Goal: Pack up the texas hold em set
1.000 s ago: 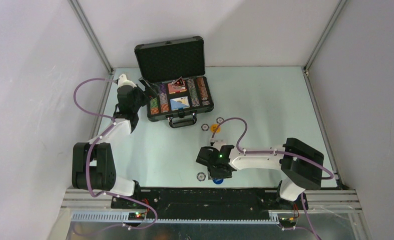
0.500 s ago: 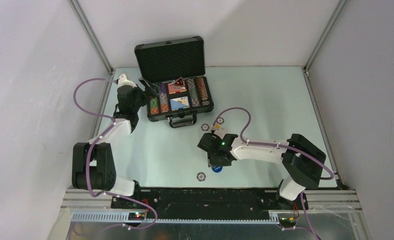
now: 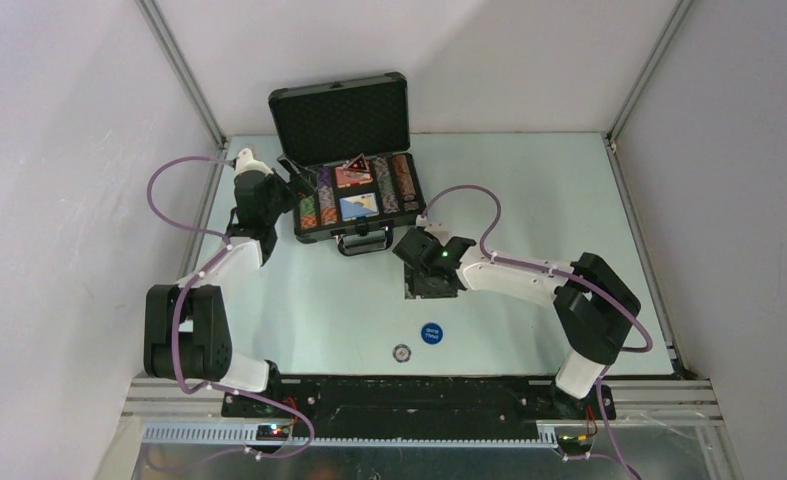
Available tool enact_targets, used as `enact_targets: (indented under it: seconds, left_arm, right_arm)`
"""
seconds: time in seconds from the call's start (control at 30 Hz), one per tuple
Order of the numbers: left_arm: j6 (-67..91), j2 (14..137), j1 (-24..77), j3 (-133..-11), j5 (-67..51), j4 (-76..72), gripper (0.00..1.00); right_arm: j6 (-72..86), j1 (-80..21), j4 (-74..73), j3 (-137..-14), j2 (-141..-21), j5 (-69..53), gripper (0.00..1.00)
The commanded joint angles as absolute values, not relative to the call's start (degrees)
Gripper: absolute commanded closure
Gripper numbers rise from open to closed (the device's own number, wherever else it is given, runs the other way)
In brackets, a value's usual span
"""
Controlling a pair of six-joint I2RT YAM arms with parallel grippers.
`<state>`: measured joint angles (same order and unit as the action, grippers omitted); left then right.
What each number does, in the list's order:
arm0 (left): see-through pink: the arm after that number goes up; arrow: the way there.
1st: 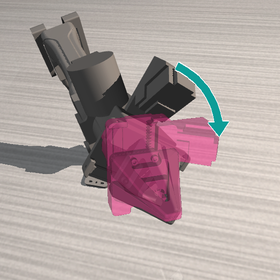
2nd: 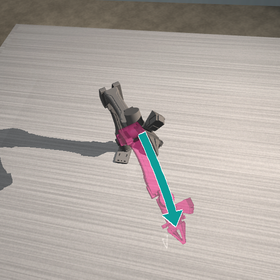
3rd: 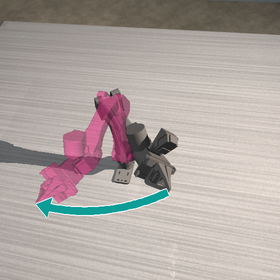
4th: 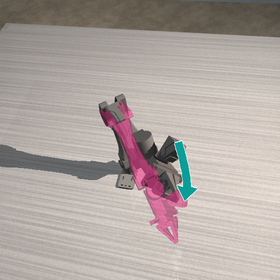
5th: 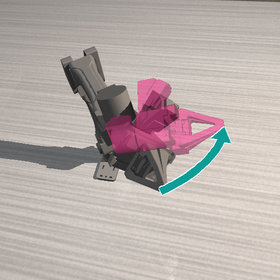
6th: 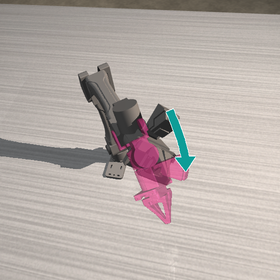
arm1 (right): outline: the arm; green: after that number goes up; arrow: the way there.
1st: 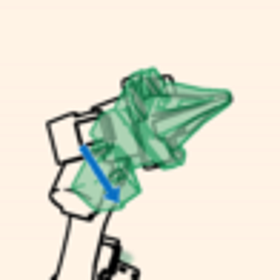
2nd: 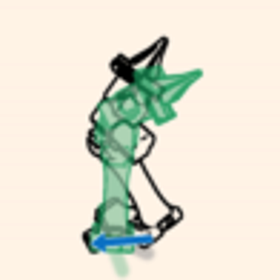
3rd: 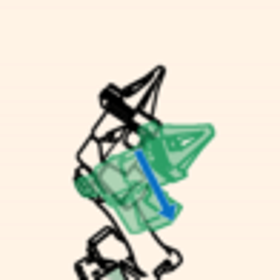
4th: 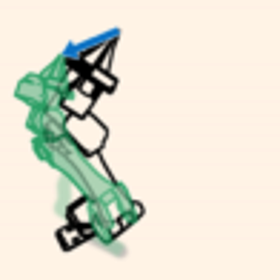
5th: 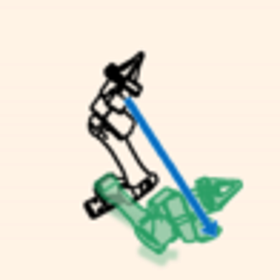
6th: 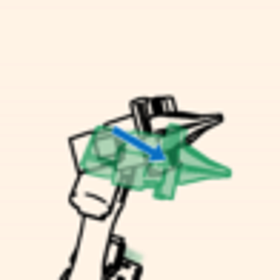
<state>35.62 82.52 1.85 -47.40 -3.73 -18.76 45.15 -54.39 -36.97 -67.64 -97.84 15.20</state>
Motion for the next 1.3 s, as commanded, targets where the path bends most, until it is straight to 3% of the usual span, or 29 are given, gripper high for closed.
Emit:
enact_targets:
  seconds: [0.0,0.57,1.27]
  left_arm:
    - [35.51,82.63,1.58,-49.74,-4.57,-19.81,0.02]
    - [35.69,82.87,1.58,-49.89,-4.86,-19.79,0.02]
    - [35.83,82.95,1.58,-49.89,-5.09,-19.84,0.02]
  right_arm:
    - [44.92,-56.42,-39.98,-68.48,-98.51,16.51,0.33]
    - [53.67,-61.87,-34.93,-55.99,-97.45,9.98,0.32]
    - [49.43,-58.89,-34.78,-57.94,-94.37,13.04,0.49]
